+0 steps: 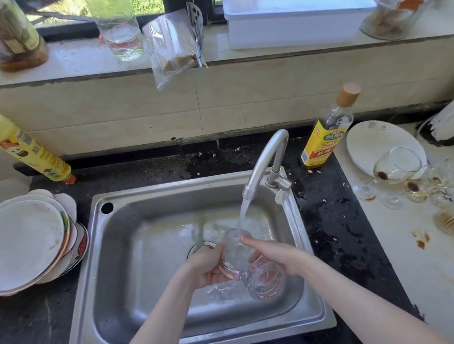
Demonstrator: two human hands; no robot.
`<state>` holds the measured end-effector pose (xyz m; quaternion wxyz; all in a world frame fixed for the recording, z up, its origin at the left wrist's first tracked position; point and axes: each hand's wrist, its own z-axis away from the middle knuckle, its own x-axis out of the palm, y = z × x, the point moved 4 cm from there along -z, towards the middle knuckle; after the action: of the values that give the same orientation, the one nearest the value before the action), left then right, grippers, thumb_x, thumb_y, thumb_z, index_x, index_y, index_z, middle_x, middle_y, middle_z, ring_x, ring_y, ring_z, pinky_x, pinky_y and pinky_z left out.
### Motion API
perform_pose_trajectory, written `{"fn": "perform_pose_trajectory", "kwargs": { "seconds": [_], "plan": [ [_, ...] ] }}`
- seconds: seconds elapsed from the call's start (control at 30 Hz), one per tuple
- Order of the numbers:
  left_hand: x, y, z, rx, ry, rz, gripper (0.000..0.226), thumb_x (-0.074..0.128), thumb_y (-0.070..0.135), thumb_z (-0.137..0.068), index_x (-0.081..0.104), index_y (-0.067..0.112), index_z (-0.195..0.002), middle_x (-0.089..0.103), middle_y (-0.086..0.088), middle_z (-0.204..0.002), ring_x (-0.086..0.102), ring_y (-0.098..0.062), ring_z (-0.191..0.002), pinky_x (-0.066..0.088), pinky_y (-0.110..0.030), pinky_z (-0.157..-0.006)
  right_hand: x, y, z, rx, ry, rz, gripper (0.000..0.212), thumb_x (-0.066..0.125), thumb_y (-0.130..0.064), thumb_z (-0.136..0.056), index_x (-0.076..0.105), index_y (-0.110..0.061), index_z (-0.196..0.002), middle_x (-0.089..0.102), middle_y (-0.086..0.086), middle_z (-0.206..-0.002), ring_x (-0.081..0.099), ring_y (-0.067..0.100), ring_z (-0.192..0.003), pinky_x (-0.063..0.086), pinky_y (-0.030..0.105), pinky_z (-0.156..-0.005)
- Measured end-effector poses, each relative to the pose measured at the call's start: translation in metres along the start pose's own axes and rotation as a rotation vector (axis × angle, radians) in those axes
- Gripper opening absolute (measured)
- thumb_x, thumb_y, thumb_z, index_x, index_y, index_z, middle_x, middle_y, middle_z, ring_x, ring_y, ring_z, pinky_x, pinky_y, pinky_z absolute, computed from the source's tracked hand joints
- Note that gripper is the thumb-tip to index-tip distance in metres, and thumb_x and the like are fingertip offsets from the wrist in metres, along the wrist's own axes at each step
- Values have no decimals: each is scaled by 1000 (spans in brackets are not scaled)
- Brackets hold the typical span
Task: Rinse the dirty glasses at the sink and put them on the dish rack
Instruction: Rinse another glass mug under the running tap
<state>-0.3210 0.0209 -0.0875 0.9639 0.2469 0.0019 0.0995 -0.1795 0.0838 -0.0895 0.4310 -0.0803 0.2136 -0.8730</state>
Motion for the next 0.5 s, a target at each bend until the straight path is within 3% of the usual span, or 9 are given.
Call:
{"fn": "perform_pose_trajectory", "kwargs": {
  "seconds": [0.07, 0.13, 0.23, 0.3, 0.4, 0.5],
  "plan": [
    [0, 1, 4, 0, -17, -11, 35, 35, 30, -101, 48, 7, -77, 60, -1, -44, 64, -16, -44, 52, -23, -45, -2, 3, -3, 4, 14, 23, 75, 48, -72, -78, 58, -9, -117, 60, 1, -102, 57, 10, -87, 44, 25, -71],
    [0, 1, 7, 14, -60, -33, 39, 35, 35, -100, 54, 4, -87, 68, -9, -60, 66, -18, -50, 54, -25, -49, -3, 5, -5, -15, 22, 37, 81, 53, -80, -67, 61, -12, -110, 63, 3, -99, 58, 16, -90, 46, 33, -88],
    [-5, 0, 8, 63, -86, -67, 42, 34, 38, -99, 50, 2, -115, 71, -16, -85, 69, -22, -60, 58, -29, -57, -3, 7, -4, -73, -27, 3, 75, 59, -74, -68, 57, -16, -116, 62, 3, -94, 58, 14, -75, 48, 29, -77],
    [-6, -2, 8, 141, -78, -61, 35, 36, 37, -99, 52, 10, -114, 70, -12, -95, 68, -22, -65, 59, -31, -67, -2, 5, -1, -162, -60, -48, 64, 64, -58, -77, 49, -18, -125, 60, 0, -98, 59, 11, -78, 51, 24, -74],
    [-8, 1, 15, 300, -29, -101, 22, 36, 32, -100, 55, 20, -103, 69, -6, -100, 66, -23, -75, 57, -31, -77, -3, -1, 5, -281, -20, 51, 57, 71, -42, -78, 43, -24, -125, 55, -6, -109, 59, 8, -97, 50, 19, -81],
    [-13, 4, 18, 417, 30, -162, 22, 39, 29, -99, 56, 15, -102, 67, -6, -109, 67, -27, -89, 53, -41, -87, -3, -9, 8, -389, 37, 78, 55, 76, -33, -75, 44, -28, -120, 55, -5, -115, 54, 2, -100, 45, 15, -78]
  ]
}}
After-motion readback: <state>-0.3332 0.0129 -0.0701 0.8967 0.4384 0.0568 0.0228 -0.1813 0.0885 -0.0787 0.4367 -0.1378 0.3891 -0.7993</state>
